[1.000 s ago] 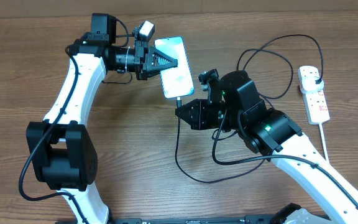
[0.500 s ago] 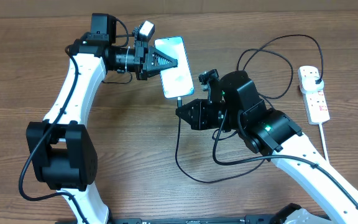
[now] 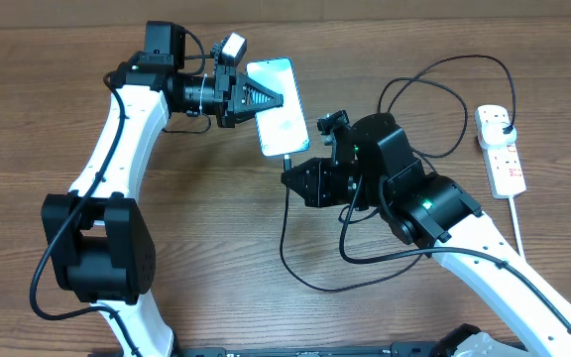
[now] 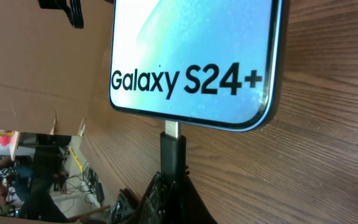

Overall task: Plug charger to phone and switch on socket
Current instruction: 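Push the USB-C plug up into the phone port with the right gripper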

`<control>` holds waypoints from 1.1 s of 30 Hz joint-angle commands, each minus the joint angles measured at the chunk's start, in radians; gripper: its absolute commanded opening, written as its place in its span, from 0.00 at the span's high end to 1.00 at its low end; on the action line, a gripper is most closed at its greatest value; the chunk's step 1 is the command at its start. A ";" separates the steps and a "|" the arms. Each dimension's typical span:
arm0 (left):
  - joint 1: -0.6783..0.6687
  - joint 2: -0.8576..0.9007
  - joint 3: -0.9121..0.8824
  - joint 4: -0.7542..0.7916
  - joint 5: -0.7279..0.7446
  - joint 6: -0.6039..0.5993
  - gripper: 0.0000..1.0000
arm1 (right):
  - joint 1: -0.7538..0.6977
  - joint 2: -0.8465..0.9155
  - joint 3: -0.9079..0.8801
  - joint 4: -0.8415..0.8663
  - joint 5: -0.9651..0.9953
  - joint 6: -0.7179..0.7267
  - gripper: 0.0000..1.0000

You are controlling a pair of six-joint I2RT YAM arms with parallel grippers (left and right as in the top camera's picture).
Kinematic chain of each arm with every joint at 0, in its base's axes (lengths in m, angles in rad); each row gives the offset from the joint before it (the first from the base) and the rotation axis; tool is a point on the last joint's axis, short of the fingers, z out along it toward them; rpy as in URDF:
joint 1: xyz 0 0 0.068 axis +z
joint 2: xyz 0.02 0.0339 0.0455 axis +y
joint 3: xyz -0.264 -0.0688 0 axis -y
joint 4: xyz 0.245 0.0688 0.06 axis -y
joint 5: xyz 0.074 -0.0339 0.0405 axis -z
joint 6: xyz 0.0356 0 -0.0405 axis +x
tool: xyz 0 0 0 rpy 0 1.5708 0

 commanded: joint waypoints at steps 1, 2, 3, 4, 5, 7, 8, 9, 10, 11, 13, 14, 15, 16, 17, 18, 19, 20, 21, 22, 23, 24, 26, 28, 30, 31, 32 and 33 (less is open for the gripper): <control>-0.002 -0.022 0.016 0.003 0.054 0.029 0.96 | 0.003 -0.022 -0.005 0.005 0.021 -0.008 0.96; -0.002 -0.022 0.016 0.003 0.054 0.034 0.96 | 0.003 -0.022 -0.005 0.006 0.022 -0.008 0.96; -0.002 -0.022 0.016 0.003 0.054 0.037 0.96 | 0.003 -0.022 -0.005 0.007 0.022 -0.009 0.96; -0.002 -0.022 0.016 0.003 0.054 0.042 0.96 | 0.003 -0.022 -0.005 0.008 0.022 -0.011 0.96; -0.002 -0.022 0.016 0.003 0.054 0.042 0.96 | 0.003 -0.022 -0.005 0.011 0.021 -0.015 0.96; -0.002 -0.022 0.016 0.003 0.054 0.042 0.96 | 0.003 -0.024 -0.005 0.011 0.021 -0.022 0.96; -0.002 -0.022 0.016 0.003 0.054 0.042 0.96 | 0.003 -0.026 -0.005 0.010 0.021 -0.024 0.96; -0.002 -0.022 0.016 0.003 0.054 0.042 0.96 | 0.003 -0.030 -0.005 0.010 0.021 -0.024 0.96; -0.002 -0.022 0.016 0.003 0.054 0.042 0.96 | 0.003 -0.032 -0.005 0.009 0.021 -0.024 0.96; -0.002 -0.022 0.016 0.003 0.053 0.042 0.96 | 0.003 -0.035 -0.005 0.007 0.021 -0.024 0.96; -0.002 -0.022 0.016 0.003 0.053 0.042 0.96 | 0.003 -0.040 -0.005 0.003 0.020 -0.027 0.96; -0.002 -0.022 0.016 0.003 0.054 0.042 0.96 | 0.003 -0.041 -0.005 0.000 0.021 -0.027 0.96; -0.002 -0.022 0.016 0.003 0.053 0.042 0.96 | 0.003 -0.043 -0.005 -0.001 0.021 -0.027 0.96; -0.002 -0.022 0.016 0.003 0.054 0.042 0.96 | 0.003 -0.043 -0.005 -0.002 0.021 -0.027 0.96; -0.002 -0.022 0.016 0.003 0.054 0.041 0.96 | 0.003 -0.043 -0.005 -0.002 0.021 -0.027 0.96; -0.002 -0.022 0.016 0.003 0.054 0.041 0.96 | 0.003 -0.043 -0.005 -0.002 0.021 -0.027 0.96; -0.002 -0.022 0.016 0.003 0.055 0.041 0.96 | 0.003 -0.043 -0.005 -0.001 0.021 -0.027 0.96; -0.002 -0.022 0.016 0.002 0.055 0.041 0.96 | 0.003 -0.043 -0.005 -0.001 0.021 -0.027 0.96; -0.002 -0.022 0.016 0.000 0.055 0.041 0.96 | 0.003 -0.043 -0.005 -0.001 0.021 -0.027 0.96; -0.002 -0.022 0.016 0.000 0.056 0.041 0.96 | 0.003 -0.043 -0.005 -0.001 0.021 -0.027 0.96; -0.002 -0.022 0.016 0.000 0.061 0.041 0.96 | 0.003 -0.043 -0.005 -0.001 0.022 -0.027 0.96; -0.002 -0.022 0.016 0.000 0.066 0.041 0.96 | 0.003 -0.043 -0.005 -0.001 0.022 -0.027 0.96; -0.002 -0.022 0.016 0.000 0.080 0.041 0.96 | 0.003 -0.043 -0.005 -0.002 0.026 -0.027 0.96; -0.002 -0.022 0.016 0.000 0.080 0.041 0.96 | 0.003 -0.042 -0.005 -0.006 0.029 -0.027 0.96; -0.002 -0.022 0.016 0.000 0.080 0.041 0.96 | 0.003 -0.042 -0.005 -0.008 0.028 -0.027 0.96; -0.002 -0.022 0.016 0.000 0.080 0.040 0.96 | 0.003 -0.042 -0.005 -0.009 0.028 -0.027 0.96; -0.002 -0.022 0.016 0.000 0.080 0.037 0.96 | 0.003 -0.042 -0.005 -0.010 0.028 -0.027 0.96; -0.002 -0.022 0.016 0.000 0.080 0.037 0.96 | 0.003 -0.042 -0.005 -0.012 0.028 -0.026 0.96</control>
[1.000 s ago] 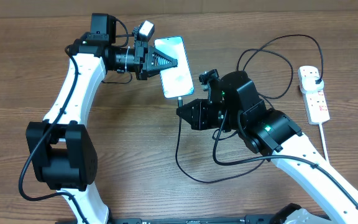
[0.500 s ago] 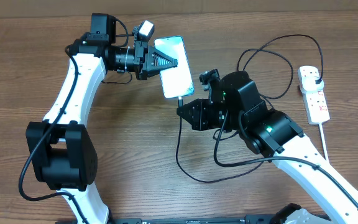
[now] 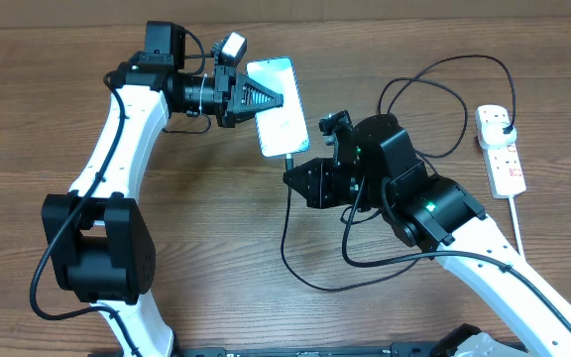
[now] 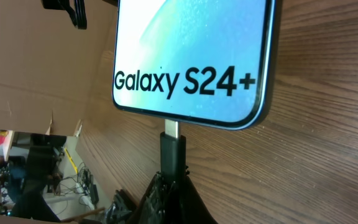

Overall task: Plug charger to phone and switch on socket
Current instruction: 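Push the USB-C plug up into the phone port with the right gripper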

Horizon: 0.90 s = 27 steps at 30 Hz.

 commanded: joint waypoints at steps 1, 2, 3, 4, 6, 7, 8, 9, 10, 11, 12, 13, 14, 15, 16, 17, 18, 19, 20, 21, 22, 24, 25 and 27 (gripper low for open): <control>-0.002 -0.022 0.016 0.001 0.065 0.018 0.96 | 0.003 -0.027 -0.005 -0.002 0.014 -0.008 0.96; -0.002 -0.022 0.016 0.000 0.065 0.018 0.96 | 0.003 -0.027 -0.005 -0.004 0.014 -0.008 0.96; -0.002 -0.022 0.016 0.001 0.065 0.018 0.96 | 0.003 -0.027 -0.005 -0.005 0.014 -0.008 0.96; -0.002 -0.022 0.016 0.000 0.065 0.018 0.96 | 0.003 -0.027 -0.005 -0.005 0.014 -0.008 0.96; -0.003 -0.022 0.016 0.000 0.065 0.018 0.96 | 0.003 -0.027 -0.005 -0.005 0.014 -0.008 0.96; -0.003 -0.022 0.016 0.000 0.065 0.018 0.96 | 0.003 -0.027 -0.005 -0.005 0.014 -0.008 0.96; -0.003 -0.022 0.016 0.000 0.065 0.018 0.96 | 0.003 -0.027 -0.005 -0.004 0.014 -0.007 0.96; -0.003 -0.022 0.016 0.000 0.065 0.018 0.96 | 0.003 -0.027 -0.005 -0.004 0.014 -0.008 0.96; -0.003 -0.022 0.016 0.000 0.065 0.018 0.96 | 0.003 -0.027 -0.005 -0.004 0.014 -0.008 0.96; -0.003 -0.022 0.016 0.000 0.065 0.018 0.96 | 0.003 -0.027 -0.005 -0.003 0.014 -0.008 0.96; -0.003 -0.022 0.016 0.000 0.065 0.019 0.96 | 0.003 -0.027 -0.005 0.000 0.014 -0.008 0.96; -0.003 -0.022 0.016 0.000 0.064 0.019 0.96 | 0.003 -0.027 -0.005 0.003 0.014 -0.008 0.96; -0.003 -0.022 0.016 0.001 0.064 0.019 0.96 | 0.003 -0.027 -0.005 0.005 0.014 -0.008 0.96; -0.003 -0.022 0.016 0.001 0.064 0.020 0.96 | 0.003 -0.027 -0.005 0.007 0.014 -0.008 0.96; -0.003 -0.022 0.016 0.001 0.064 0.020 0.96 | 0.003 -0.027 -0.005 0.008 0.014 -0.008 0.96; -0.003 -0.022 0.016 0.001 0.064 0.020 0.96 | 0.003 -0.027 -0.005 0.008 0.014 -0.008 0.96; -0.003 -0.022 0.016 0.001 0.064 0.020 0.96 | 0.003 -0.027 -0.005 0.008 0.014 -0.008 0.96; -0.003 -0.022 0.016 0.001 0.064 0.020 0.96 | 0.003 -0.027 -0.005 0.008 0.014 -0.008 0.96; -0.003 -0.022 0.016 0.001 0.064 0.023 0.96 | 0.003 -0.027 -0.005 0.008 0.014 -0.008 0.96; -0.003 -0.022 0.016 0.002 0.062 0.023 0.96 | 0.003 -0.027 -0.005 0.008 0.014 -0.008 0.96; -0.003 -0.022 0.016 0.002 0.059 0.023 0.96 | 0.003 -0.027 -0.005 0.007 0.014 -0.008 0.96; -0.003 -0.022 0.016 0.002 0.056 0.023 0.96 | 0.003 -0.027 -0.005 0.007 0.013 -0.008 0.96; -0.003 -0.022 0.016 0.005 0.056 0.024 0.96 | 0.003 -0.027 -0.005 0.007 0.013 -0.008 0.96; -0.003 -0.022 0.016 0.005 0.056 0.023 0.96 | 0.003 -0.027 -0.005 0.007 0.013 -0.008 0.96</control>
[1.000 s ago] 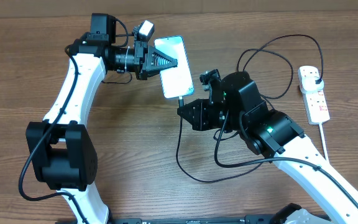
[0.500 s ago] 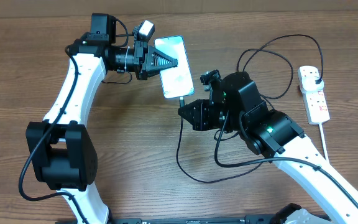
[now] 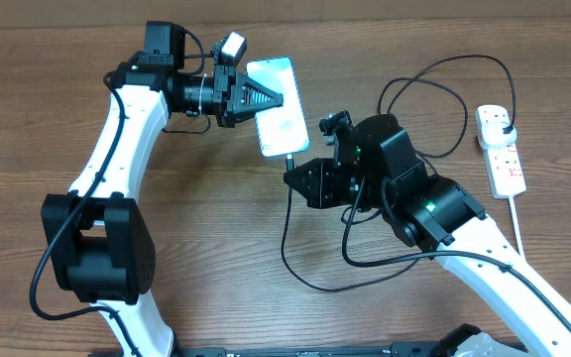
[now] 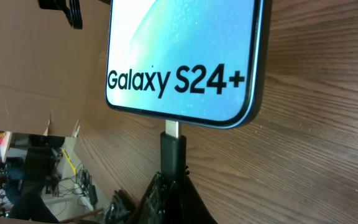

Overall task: Plug charger to phone and switch on socket
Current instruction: 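Push the USB-C plug up into the phone port with the right gripper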

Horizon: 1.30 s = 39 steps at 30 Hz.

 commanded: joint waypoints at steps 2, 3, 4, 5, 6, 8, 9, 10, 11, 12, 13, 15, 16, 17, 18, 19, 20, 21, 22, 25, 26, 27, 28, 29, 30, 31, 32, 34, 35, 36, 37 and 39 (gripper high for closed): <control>-0.003 -0.022 0.016 0.004 0.049 0.023 0.96 | 0.003 -0.027 -0.005 0.011 0.006 -0.008 0.96; -0.003 -0.022 0.016 0.004 0.049 0.024 0.96 | 0.003 -0.027 -0.005 0.011 0.005 -0.008 0.96; -0.003 -0.022 0.016 0.004 0.049 0.024 0.96 | 0.003 -0.027 -0.005 0.011 0.002 -0.009 0.96; -0.003 -0.022 0.016 0.004 0.049 0.029 0.96 | 0.003 -0.027 -0.005 0.012 -0.001 -0.010 0.96; -0.003 -0.022 0.016 0.004 0.049 0.031 0.96 | 0.003 -0.027 -0.005 0.011 -0.001 -0.013 0.96; -0.003 -0.022 0.016 0.004 0.048 0.032 0.96 | 0.003 -0.027 -0.005 0.011 -0.002 -0.016 0.96; -0.003 -0.022 0.016 0.005 0.047 0.032 0.96 | 0.003 -0.027 -0.005 0.011 -0.002 -0.016 0.96; -0.003 -0.022 0.016 0.005 0.045 0.032 0.96 | 0.003 -0.027 -0.005 0.011 -0.003 -0.016 0.96; -0.003 -0.022 0.016 0.004 0.045 0.042 0.96 | 0.003 -0.027 -0.005 0.011 -0.004 -0.016 0.96; -0.003 -0.022 0.016 0.004 0.045 0.045 0.96 | 0.003 -0.027 -0.005 0.011 -0.004 -0.016 0.96; -0.003 -0.022 0.016 0.004 0.045 0.049 0.96 | 0.003 -0.027 -0.005 0.011 -0.004 -0.016 0.96; -0.003 -0.022 0.016 0.004 0.042 0.049 0.96 | 0.003 -0.027 -0.005 0.011 -0.004 -0.016 0.96; -0.003 -0.022 0.016 0.004 0.042 0.049 0.96 | 0.003 -0.027 -0.005 0.011 -0.004 -0.016 0.96; -0.003 -0.022 0.016 0.004 0.042 0.049 0.95 | 0.003 -0.027 -0.005 0.011 -0.004 -0.016 0.96; -0.003 -0.022 0.016 0.004 0.042 0.049 0.96 | 0.003 -0.027 -0.005 0.011 -0.004 -0.016 0.96; -0.004 -0.022 0.016 0.004 0.042 0.049 0.96 | 0.003 -0.027 -0.005 0.011 -0.004 -0.016 0.96; -0.004 -0.022 0.016 0.004 0.042 0.049 0.96 | 0.003 -0.027 -0.005 0.011 -0.004 -0.016 0.96; -0.005 -0.022 0.016 0.004 0.042 0.049 0.96 | 0.003 -0.027 -0.005 0.011 -0.004 -0.016 0.96; -0.007 -0.022 0.016 0.004 0.042 0.049 0.96 | 0.003 -0.027 -0.005 0.011 -0.004 -0.016 0.96; -0.011 -0.022 0.016 0.004 0.042 0.048 0.96 | 0.003 -0.027 -0.005 0.011 -0.004 -0.016 0.96; -0.011 -0.022 0.016 0.003 0.042 0.048 0.96 | 0.003 -0.027 -0.005 0.011 -0.004 -0.016 0.96; -0.011 -0.022 0.016 0.003 0.043 0.045 0.96 | 0.003 -0.027 -0.005 0.011 -0.004 -0.016 0.96; -0.011 -0.022 0.016 0.003 0.045 0.045 0.96 | 0.003 -0.027 -0.005 0.011 -0.004 -0.016 0.96; -0.011 -0.022 0.016 0.003 0.051 0.045 0.96 | 0.003 -0.027 -0.005 0.011 -0.004 -0.016 0.96; -0.011 -0.022 0.016 0.003 0.051 0.045 0.96 | 0.003 -0.027 -0.005 0.011 -0.004 -0.016 0.96; -0.011 -0.022 0.016 0.002 0.050 0.045 0.96 | 0.003 -0.027 -0.005 0.012 -0.004 -0.016 0.96; -0.011 -0.022 0.016 0.000 0.050 0.045 0.96 | 0.003 -0.027 -0.005 0.012 -0.003 -0.016 0.96; -0.011 -0.022 0.016 0.000 0.050 0.045 0.96 | 0.003 -0.027 -0.005 0.012 -0.003 -0.016 0.96; -0.012 -0.022 0.016 0.000 0.050 0.045 0.96 | 0.003 -0.027 -0.005 0.012 -0.003 -0.016 0.96; -0.013 -0.022 0.016 0.000 0.050 0.045 0.96 | 0.003 -0.027 -0.005 0.012 -0.003 -0.016 0.96; -0.014 -0.022 0.016 0.000 0.050 0.045 0.96 | 0.003 -0.027 -0.005 0.012 -0.003 -0.016 0.96; -0.016 -0.022 0.016 0.000 0.050 0.045 0.96 | 0.003 -0.027 -0.005 0.013 -0.003 -0.016 0.96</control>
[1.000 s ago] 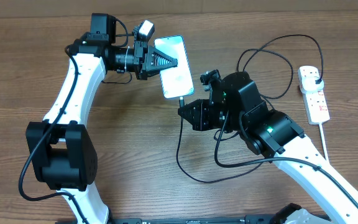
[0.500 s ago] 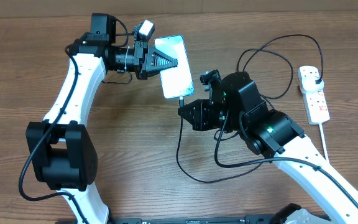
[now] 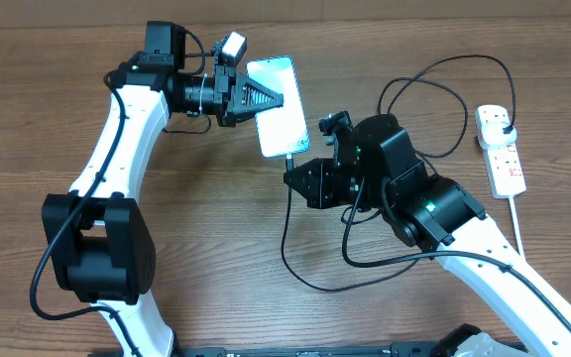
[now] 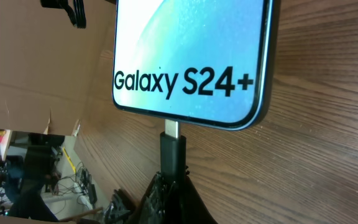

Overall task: Plug charger to phone and switch on socket
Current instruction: 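Push the USB-C plug up into the phone port with the right gripper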

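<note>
The phone point(image 3: 278, 119) is held tilted over the table, its screen lit and reading "Galaxy S24+" point(image 4: 191, 56). My left gripper point(image 3: 271, 99) is shut on its left side. My right gripper point(image 3: 293, 167) is shut on the black charger plug point(image 4: 173, 155) just below the phone's bottom edge. The plug's metal tip point(image 4: 172, 129) meets the port, and a short piece of it still shows. The white power strip point(image 3: 501, 151) lies at the far right with a plug in its far end. Its switch is too small to read.
The black charger cable point(image 3: 287, 248) loops over the wooden table point(image 3: 206, 248) in front of the right arm, and another loop point(image 3: 444, 89) runs back towards the power strip. A cardboard wall point(image 4: 36, 68) stands behind the phone in the right wrist view.
In the right wrist view the phone sits slightly further right than before. The plug tip is still at the port with the same piece of metal showing. Overhead, both arms look unmoved.
At every earlier moment my left gripper held the phone and my right held the plug at its bottom port. Across the moments the phone shifted only slightly left, then right, in the right wrist view. The visible metal tip stayed about the same.
</note>
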`<control>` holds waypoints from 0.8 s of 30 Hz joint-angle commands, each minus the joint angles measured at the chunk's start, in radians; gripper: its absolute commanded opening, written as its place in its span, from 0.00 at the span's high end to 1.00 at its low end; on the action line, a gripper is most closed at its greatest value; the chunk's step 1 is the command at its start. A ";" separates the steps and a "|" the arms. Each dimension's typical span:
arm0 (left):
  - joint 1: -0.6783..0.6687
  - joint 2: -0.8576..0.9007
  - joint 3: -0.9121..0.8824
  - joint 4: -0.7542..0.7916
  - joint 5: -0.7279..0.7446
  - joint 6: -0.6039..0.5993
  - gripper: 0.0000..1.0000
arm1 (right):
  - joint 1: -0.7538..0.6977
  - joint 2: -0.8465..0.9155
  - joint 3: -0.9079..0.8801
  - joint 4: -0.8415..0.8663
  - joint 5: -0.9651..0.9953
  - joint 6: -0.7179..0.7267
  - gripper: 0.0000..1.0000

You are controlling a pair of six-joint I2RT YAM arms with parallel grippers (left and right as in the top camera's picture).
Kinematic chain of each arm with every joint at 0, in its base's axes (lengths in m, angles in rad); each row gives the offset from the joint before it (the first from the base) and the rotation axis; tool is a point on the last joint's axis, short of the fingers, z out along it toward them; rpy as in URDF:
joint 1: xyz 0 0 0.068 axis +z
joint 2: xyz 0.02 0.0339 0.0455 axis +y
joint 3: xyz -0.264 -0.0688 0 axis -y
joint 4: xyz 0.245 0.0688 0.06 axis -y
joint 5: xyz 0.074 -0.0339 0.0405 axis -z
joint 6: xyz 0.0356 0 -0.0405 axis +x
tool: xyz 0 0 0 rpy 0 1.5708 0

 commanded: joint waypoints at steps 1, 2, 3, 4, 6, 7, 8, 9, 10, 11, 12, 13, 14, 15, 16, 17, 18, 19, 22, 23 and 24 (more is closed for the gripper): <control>-0.015 -0.022 0.016 0.000 0.050 0.018 0.96 | 0.003 -0.027 -0.005 0.013 0.000 -0.008 0.96; -0.016 -0.022 0.016 0.000 0.050 0.018 0.96 | 0.003 -0.027 -0.005 0.014 0.000 -0.008 0.96; -0.017 -0.022 0.016 0.000 0.050 0.018 0.96 | 0.003 -0.027 -0.005 0.014 0.000 -0.008 0.96; -0.018 -0.022 0.016 0.000 0.050 0.018 0.96 | 0.003 -0.027 -0.005 0.014 0.000 -0.008 0.96; -0.021 -0.022 0.016 0.000 0.050 0.018 0.96 | 0.003 -0.027 -0.005 0.014 0.000 -0.008 0.96; -0.022 -0.022 0.016 0.000 0.050 0.018 0.96 | 0.003 -0.027 -0.005 0.014 0.000 -0.008 0.96; -0.024 -0.022 0.016 0.000 0.050 0.018 0.96 | 0.003 -0.027 -0.005 0.014 0.000 -0.008 0.96; -0.026 -0.022 0.016 0.001 0.050 0.018 0.96 | 0.003 -0.027 -0.005 0.014 0.000 -0.008 0.96; -0.028 -0.022 0.016 0.001 0.050 0.019 0.96 | 0.003 -0.027 -0.005 0.014 0.000 -0.008 0.96; -0.030 -0.022 0.016 0.001 0.050 0.019 0.96 | 0.003 -0.027 -0.005 0.014 0.000 -0.008 0.96; -0.031 -0.022 0.016 0.001 0.050 0.019 0.96 | 0.003 -0.027 -0.005 0.014 0.000 -0.008 0.96; -0.033 -0.022 0.016 0.001 0.050 0.019 0.96 | 0.003 -0.027 -0.005 0.014 0.000 -0.008 0.96; -0.034 -0.022 0.016 0.001 0.050 0.019 0.96 | 0.003 -0.027 -0.005 0.014 0.000 -0.008 0.96; -0.034 -0.022 0.016 0.001 0.050 0.019 0.96 | 0.003 -0.027 -0.005 0.014 0.000 -0.008 0.96; -0.034 -0.022 0.016 0.001 0.050 0.019 0.96 | 0.003 -0.027 -0.005 0.014 0.000 -0.008 0.96; -0.034 -0.022 0.016 0.001 0.050 0.019 0.96 | 0.003 -0.027 -0.005 0.014 0.000 -0.008 0.96; -0.034 -0.022 0.016 0.001 0.050 0.019 0.96 | 0.003 -0.027 -0.005 0.014 0.001 -0.008 0.96; -0.034 -0.022 0.016 0.001 0.050 0.019 0.96 | 0.003 -0.027 -0.005 0.014 0.004 -0.008 0.96; -0.034 -0.022 0.016 0.001 0.050 0.019 0.96 | 0.003 -0.027 -0.005 0.017 0.008 -0.008 0.96; -0.034 -0.022 0.016 0.001 0.050 0.019 0.96 | 0.003 -0.027 -0.005 0.019 0.008 -0.008 0.96; -0.034 -0.022 0.016 0.001 0.050 0.019 0.96 | 0.003 -0.027 -0.005 0.022 0.008 -0.008 0.96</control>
